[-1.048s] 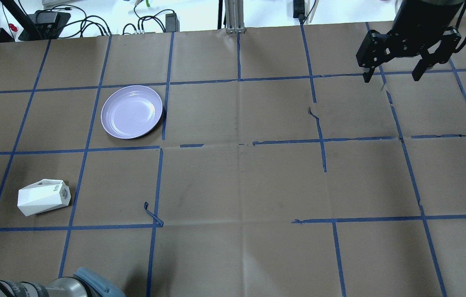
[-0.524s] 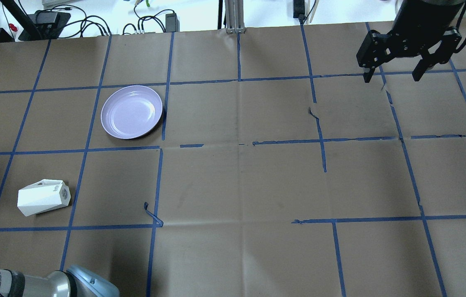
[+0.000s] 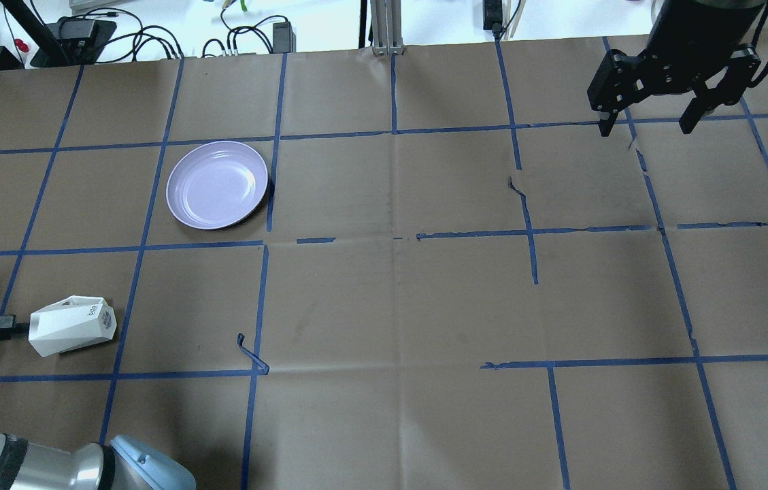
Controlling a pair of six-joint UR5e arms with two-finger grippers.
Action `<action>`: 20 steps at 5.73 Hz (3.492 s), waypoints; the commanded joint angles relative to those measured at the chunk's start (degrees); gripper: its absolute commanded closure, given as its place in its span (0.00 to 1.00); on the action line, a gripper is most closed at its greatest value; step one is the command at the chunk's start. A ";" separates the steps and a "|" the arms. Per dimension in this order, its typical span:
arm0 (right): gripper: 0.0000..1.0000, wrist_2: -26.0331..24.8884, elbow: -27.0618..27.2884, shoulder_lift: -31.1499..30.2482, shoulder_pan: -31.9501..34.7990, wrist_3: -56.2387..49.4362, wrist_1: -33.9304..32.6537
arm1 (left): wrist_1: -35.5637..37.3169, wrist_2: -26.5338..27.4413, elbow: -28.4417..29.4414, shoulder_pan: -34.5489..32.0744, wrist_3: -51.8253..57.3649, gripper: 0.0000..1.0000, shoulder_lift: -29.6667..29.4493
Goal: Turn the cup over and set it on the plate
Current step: 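Close the left gripper on the white cup's base, then lift the white cup with the left gripper and rotate it upright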
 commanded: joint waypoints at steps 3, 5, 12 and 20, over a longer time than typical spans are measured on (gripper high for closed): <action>0.00 0.00 0.00 0.00 0.00 0.00 0.00 | -6.36 -1.62 -0.18 -0.11 4.51 0.74 -2.40; 0.00 0.00 0.00 0.00 0.00 0.00 0.00 | -6.36 -1.79 0.17 -0.02 6.96 1.00 -4.15; 0.00 0.00 0.00 0.00 0.00 0.00 0.00 | -14.52 -8.80 6.06 -10.59 -22.99 1.00 23.66; 0.00 0.00 0.00 0.00 0.00 0.00 0.00 | 47.18 29.76 5.37 -59.69 -78.70 1.00 26.70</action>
